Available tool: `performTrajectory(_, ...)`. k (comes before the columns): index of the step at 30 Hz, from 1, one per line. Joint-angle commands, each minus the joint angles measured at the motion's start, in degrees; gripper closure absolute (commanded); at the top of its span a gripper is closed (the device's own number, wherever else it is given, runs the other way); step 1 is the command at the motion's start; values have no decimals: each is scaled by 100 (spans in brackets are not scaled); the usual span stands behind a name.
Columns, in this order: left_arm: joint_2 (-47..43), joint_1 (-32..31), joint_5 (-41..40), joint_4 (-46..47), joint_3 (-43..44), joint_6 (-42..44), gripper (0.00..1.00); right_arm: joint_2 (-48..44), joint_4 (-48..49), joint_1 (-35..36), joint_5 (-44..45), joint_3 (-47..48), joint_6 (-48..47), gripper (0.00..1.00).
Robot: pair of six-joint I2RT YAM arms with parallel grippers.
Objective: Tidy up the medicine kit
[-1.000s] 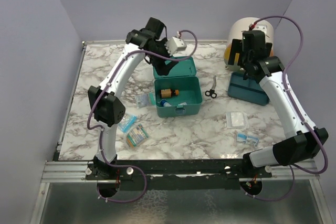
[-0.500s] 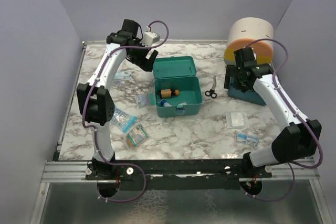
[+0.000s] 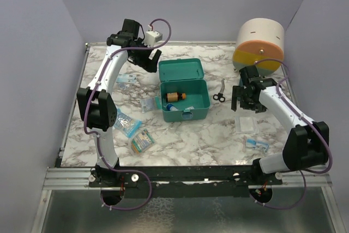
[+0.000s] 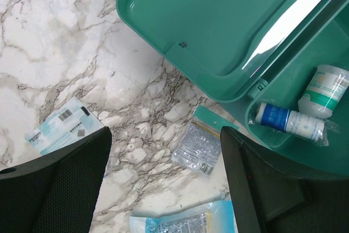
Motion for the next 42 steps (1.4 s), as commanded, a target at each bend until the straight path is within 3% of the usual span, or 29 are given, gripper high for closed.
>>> performTrajectory(1,-208,8,271,63,-6,-106,17,260,513,-82,-193,-112,-158,5)
performTrajectory(13,-273,8,302,54,-148,8,17,536,787,-221,-561,-539,406,9)
performTrajectory(22,-148,9,407,46,-59,-40,17,585,947,-221,-595,-1247,653,17)
performTrajectory(26,-114,8,439,29,-66,-43,17,562,1011,-221,-476,-1280,687,36)
performTrajectory(31,-95,8,423,3,-14,-24,17,610,1060,-222,-440,-1150,622,76)
performTrajectory(34,-107,8,407,-13,-24,-9,18,558,1016,-221,-460,-989,558,93)
performTrajectory(36,-116,8,404,-7,-58,-8,17,498,951,-222,-488,-827,524,99)
performTrajectory(42,-132,17,413,-7,-115,-12,18,370,254,-213,-488,195,331,98)
